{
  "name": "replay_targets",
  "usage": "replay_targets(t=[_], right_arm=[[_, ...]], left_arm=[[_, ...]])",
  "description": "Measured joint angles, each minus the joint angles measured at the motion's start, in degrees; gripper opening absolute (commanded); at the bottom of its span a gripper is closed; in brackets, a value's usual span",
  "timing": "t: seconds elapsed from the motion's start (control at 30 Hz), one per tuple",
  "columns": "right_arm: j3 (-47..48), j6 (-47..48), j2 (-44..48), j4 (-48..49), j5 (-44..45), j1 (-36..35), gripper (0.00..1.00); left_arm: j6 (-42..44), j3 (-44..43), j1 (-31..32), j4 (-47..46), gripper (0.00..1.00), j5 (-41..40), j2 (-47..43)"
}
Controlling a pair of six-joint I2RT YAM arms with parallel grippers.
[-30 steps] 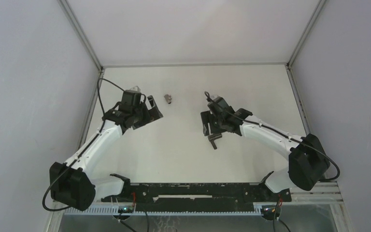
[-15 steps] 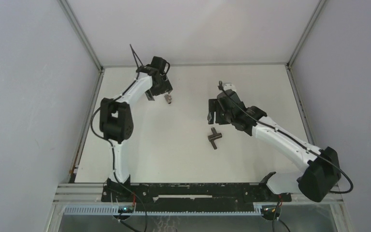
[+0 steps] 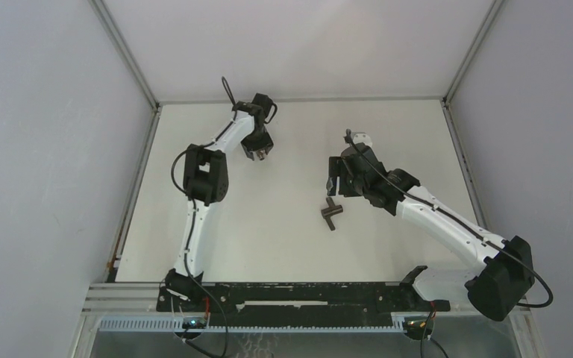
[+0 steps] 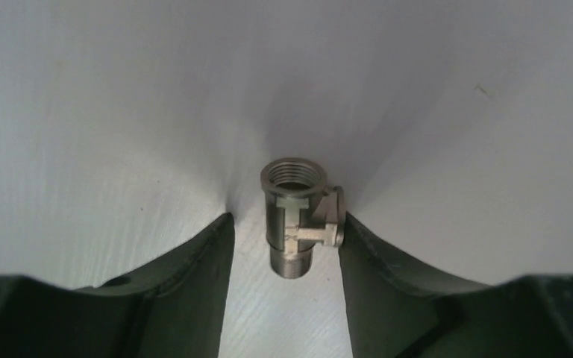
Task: Install the water faucets
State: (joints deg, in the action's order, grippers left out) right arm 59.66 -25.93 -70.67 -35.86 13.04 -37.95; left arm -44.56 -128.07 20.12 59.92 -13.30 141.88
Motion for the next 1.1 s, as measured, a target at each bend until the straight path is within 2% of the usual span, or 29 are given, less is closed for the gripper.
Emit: replay_targets(t=[0.13, 0.2, 0.4, 0.6, 0.77, 0.9, 1.0, 1.1], right_arm=[[0.0, 0.0, 0.0, 0.0, 0.0, 0.0, 0.77], [0.0, 0.0, -0.2, 0.0, 0.0, 0.1, 0.77], [0.0, 0.0, -1.1, 0.0, -0.1, 0.4, 0.77], [0.0, -0.5, -1.6, 0.2, -1.3, 1.2, 0.77], [-0.6, -2.7, -1.9, 0.8, -3.1, 3.2, 0.77], [-2.6, -4.7, -1.9, 1.8, -4.9, 5.1, 0.77], [-4.1, -6.4, -1.9, 1.9, -5.7, 6.2, 0.77], [-5.5, -8.0, -1.6, 2.2, -5.9, 6.9, 0.77]], left_arm=[[-0.6, -1.1, 0.0, 0.5, 0.38, 0.5, 1.1], [-0.6, -1.0, 0.0, 0.5, 0.33, 0.7, 1.1], [0.0, 2.3, 0.0, -2.3, 0.33, 1.5, -0.5], [2.8, 18.7, 2.4, -6.6, 0.36, 2.0, -10.1], [4.5, 35.8, 9.7, -9.9, 0.37, 3.2, -20.6], [4.5, 46.1, 16.2, -13.3, 0.43, 5.6, -27.4], [4.5, 50.3, 20.3, -15.2, 0.63, 7.6, -29.9], [4.5, 51.8, 22.9, -16.3, 0.74, 8.7, -30.7]])
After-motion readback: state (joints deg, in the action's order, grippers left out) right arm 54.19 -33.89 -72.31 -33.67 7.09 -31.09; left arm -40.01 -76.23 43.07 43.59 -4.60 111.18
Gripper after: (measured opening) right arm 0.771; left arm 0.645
